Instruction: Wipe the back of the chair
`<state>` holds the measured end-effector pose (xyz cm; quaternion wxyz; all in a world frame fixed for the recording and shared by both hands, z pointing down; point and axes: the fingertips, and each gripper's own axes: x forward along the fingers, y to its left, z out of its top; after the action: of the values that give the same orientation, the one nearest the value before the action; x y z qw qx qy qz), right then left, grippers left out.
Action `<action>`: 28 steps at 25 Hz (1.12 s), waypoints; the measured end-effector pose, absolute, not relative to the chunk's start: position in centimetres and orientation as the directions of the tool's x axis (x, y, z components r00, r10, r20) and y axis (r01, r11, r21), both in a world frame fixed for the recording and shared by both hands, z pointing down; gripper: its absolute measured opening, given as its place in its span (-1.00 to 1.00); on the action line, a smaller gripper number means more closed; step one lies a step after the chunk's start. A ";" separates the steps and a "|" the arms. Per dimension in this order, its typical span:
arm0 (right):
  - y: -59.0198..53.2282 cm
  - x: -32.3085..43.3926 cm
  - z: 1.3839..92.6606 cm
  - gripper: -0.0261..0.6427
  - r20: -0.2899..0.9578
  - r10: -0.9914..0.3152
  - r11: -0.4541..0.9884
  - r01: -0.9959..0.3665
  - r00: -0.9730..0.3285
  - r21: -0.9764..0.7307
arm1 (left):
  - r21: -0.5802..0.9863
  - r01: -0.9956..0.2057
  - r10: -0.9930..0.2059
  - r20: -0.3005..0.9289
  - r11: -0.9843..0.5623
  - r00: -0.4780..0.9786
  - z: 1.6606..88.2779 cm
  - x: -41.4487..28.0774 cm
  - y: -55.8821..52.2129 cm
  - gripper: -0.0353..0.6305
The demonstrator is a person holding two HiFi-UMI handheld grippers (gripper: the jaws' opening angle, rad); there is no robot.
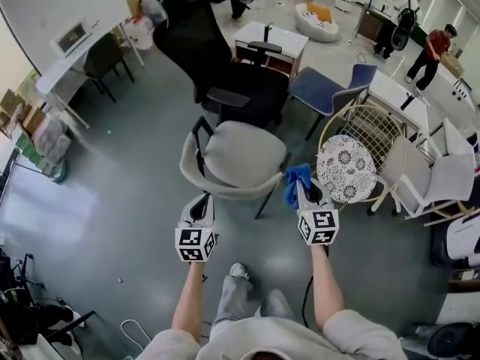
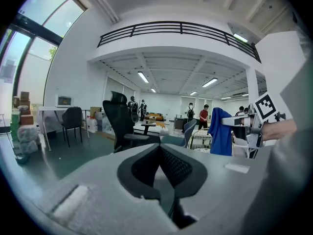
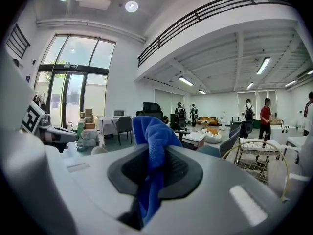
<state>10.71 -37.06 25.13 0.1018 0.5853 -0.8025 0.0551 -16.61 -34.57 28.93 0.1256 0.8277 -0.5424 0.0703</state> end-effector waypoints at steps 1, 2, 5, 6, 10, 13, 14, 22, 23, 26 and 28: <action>-37.0 10.6 23.3 -0.80 0.220 -0.930 0.306 -0.952 -0.293 0.025 | 0.127 -0.916 -0.882 0.246 -0.381 0.401 27.0 -16.7 -34.6 -0.88; -36.9 10.7 21.6 -0.80 0.215 -0.932 0.304 -0.952 -0.293 0.023 | 0.123 -0.916 -0.884 0.240 -0.381 0.400 25.2 -16.7 -34.6 -0.88; -36.1 11.1 17.5 -0.80 0.211 -0.934 0.300 -0.954 -0.290 0.020 | 0.117 -0.918 -0.890 0.224 -0.380 0.397 20.5 -16.1 -33.9 -0.88; -35.8 11.3 16.3 -0.80 0.203 -0.935 0.300 -0.954 -0.290 0.021 | 0.114 -0.917 -0.891 0.218 -0.383 0.399 19.3 -15.8 -33.7 -0.88; -34.2 12.3 13.3 -0.80 0.180 -0.940 0.298 -0.954 -0.289 0.024 | 0.102 -0.916 -0.897 0.188 -0.387 0.400 15.9 -14.5 -32.5 -0.88; -32.4 13.3 11.9 -0.80 0.166 -0.942 0.299 -0.954 -0.291 0.026 | 0.100 -0.917 -0.901 0.170 -0.387 0.399 14.1 -13.5 -31.4 -0.88; -31.8 13.6 11.5 -0.80 0.164 -0.942 0.301 -0.953 -0.292 0.033 | 0.099 -0.917 -0.902 0.164 -0.387 0.399 13.7 -13.1 -31.1 -0.88; -28.3 16.6 9.5 -0.80 0.149 -0.953 0.273 -0.961 -0.265 0.037 | 0.083 -0.908 -0.900 0.127 -0.410 0.418 10.9 -10.2 -29.1 -0.88; -28.0 16.9 9.4 -0.80 0.147 -0.954 0.269 -0.962 -0.261 0.038 | 0.084 -0.906 -0.898 0.126 -0.414 0.422 10.8 -9.9 -28.9 -0.88; -27.2 17.6 9.5 -0.80 0.154 -0.956 0.258 -0.965 -0.249 0.046 | 0.088 -0.900 -0.891 0.129 -0.428 0.436 11.0 -8.9 -28.4 -0.88; -26.6 18.0 9.9 -0.80 0.163 -0.956 0.253 -0.966 -0.243 0.048 | 0.087 -0.897 -0.887 0.133 -0.434 0.442 11.2 -8.5 -28.0 -0.88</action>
<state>17.98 -26.64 9.94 0.0797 0.6102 -0.7876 0.0311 -8.50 -27.98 11.21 0.0723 0.8460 -0.5272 0.0335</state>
